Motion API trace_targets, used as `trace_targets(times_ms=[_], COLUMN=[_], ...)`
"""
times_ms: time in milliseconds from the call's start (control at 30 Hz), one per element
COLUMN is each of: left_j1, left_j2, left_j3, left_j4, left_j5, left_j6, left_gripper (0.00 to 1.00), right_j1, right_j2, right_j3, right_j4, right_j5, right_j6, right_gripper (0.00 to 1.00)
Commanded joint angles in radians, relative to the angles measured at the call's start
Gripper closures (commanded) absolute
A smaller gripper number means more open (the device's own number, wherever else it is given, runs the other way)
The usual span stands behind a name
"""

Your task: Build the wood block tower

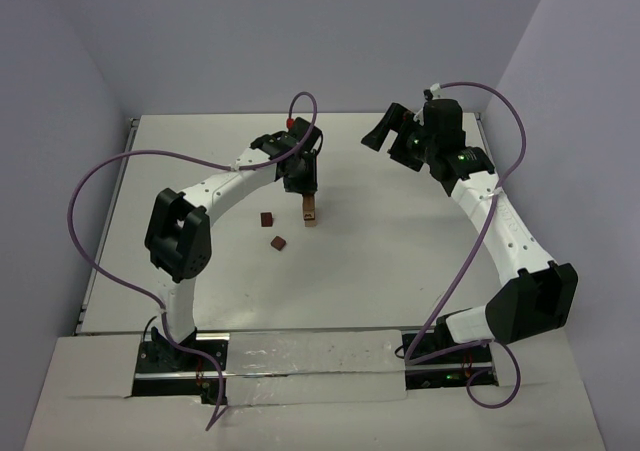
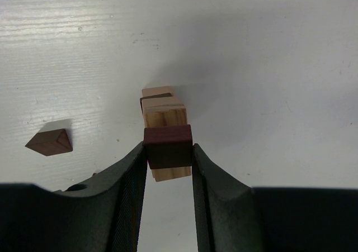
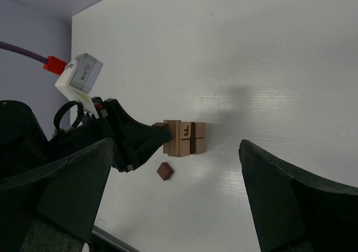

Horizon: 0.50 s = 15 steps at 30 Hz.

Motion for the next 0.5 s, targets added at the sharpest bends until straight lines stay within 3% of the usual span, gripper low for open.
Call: trace_targets(times_ms=[0, 467], left_j1=[0.000, -0.001], left_j2=[0.007, 0.011], left_j3=[0.044, 0.046], left_j4=[0.005, 0.005], left_j5=[0.002, -0.005], left_j6=[0.000, -0.002], left_gripper=[0.65, 0.62], right_j1=[-0.007, -0.007], right_j2=[-0.001, 0.005], right_j3=[0.042, 0.039], right_j4=[0.005, 0.010], right_j5=[-0.005, -0.016], right_j6=[0.004, 0.010], right_gripper=[0.00, 0.00])
